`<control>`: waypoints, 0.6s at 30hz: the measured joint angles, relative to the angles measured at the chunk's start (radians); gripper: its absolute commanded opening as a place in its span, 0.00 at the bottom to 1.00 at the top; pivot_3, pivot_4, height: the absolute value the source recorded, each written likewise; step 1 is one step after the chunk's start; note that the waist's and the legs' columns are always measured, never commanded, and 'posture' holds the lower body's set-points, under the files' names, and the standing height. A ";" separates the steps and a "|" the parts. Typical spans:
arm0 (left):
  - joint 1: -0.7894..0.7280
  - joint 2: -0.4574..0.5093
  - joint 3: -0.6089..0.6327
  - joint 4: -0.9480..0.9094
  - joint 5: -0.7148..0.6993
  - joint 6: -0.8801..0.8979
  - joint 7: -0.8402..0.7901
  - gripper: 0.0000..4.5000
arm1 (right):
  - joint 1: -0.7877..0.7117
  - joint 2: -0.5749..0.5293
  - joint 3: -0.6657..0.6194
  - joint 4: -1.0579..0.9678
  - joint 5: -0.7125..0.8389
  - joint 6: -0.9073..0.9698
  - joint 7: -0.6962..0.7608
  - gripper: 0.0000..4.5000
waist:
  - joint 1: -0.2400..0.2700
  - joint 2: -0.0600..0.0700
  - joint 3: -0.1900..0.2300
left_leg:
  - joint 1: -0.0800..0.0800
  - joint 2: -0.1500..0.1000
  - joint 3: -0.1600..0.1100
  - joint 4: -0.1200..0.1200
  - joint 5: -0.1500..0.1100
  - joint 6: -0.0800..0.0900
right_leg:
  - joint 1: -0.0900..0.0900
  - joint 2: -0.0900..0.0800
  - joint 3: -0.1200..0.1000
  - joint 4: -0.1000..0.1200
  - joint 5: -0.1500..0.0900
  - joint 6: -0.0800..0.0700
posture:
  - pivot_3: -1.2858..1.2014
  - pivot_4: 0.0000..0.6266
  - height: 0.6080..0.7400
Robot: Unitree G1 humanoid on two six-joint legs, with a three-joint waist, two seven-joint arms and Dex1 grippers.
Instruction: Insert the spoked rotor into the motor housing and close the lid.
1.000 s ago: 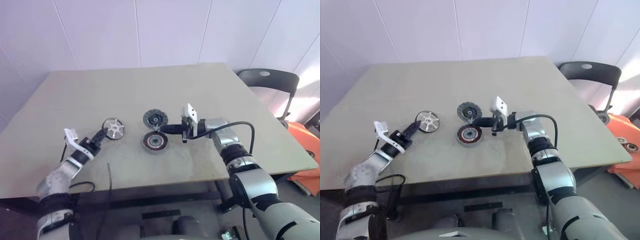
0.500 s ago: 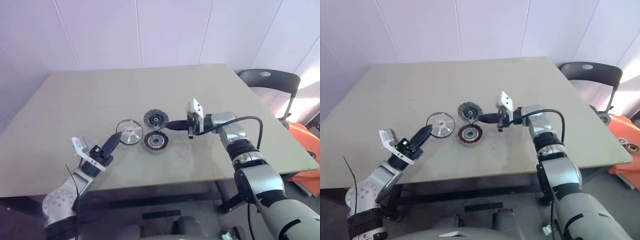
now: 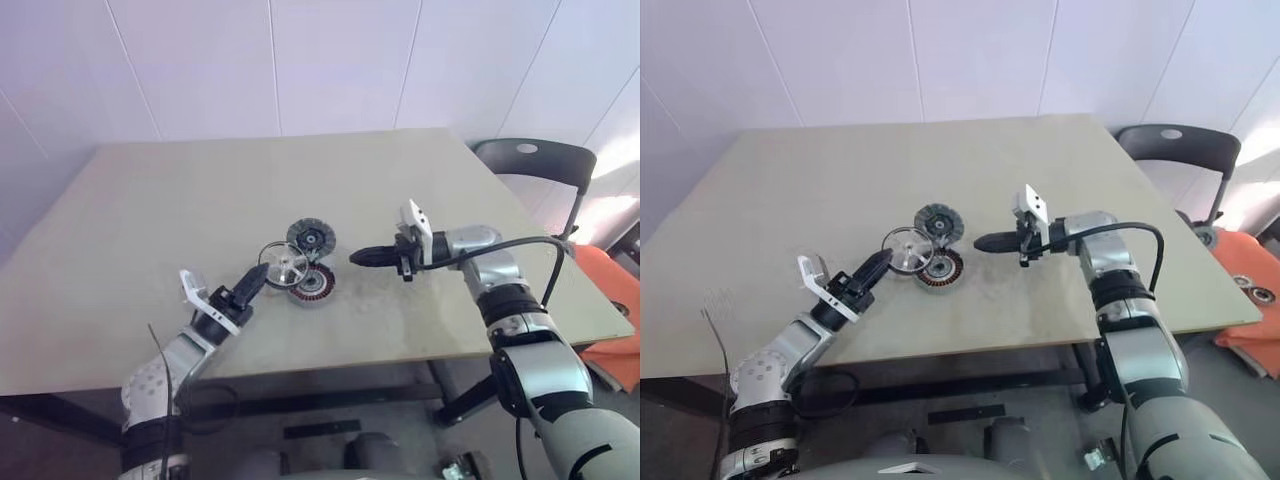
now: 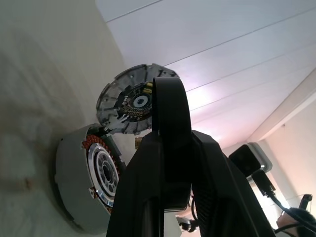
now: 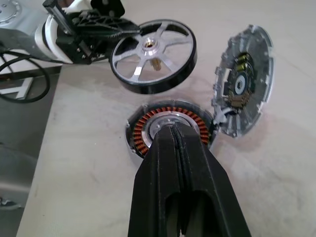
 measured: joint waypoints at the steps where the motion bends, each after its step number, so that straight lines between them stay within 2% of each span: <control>1: -0.007 0.000 -0.011 0.004 0.008 0.000 0.000 0.10 | 0.010 0.000 0.000 -0.016 0.000 0.001 -0.003 0.00 | 0.000 0.000 0.000 | 0.000 0.000 0.000 0.000 0.000 0.000 | 0.001 0.001 0.001 0.000 0.000 0.000 | 0.52 0.00 1.00; 18: -0.064 -0.045 -0.051 0.109 0.019 0.005 -0.012 0.10 | 0.051 -0.003 0.007 -0.048 -0.004 0.003 -0.048 0.00 | 0.000 0.000 0.000 | 0.001 0.000 0.000 0.001 0.000 0.000 | 0.002 0.003 0.003 0.000 0.000 0.000 | 0.52 0.00 1.00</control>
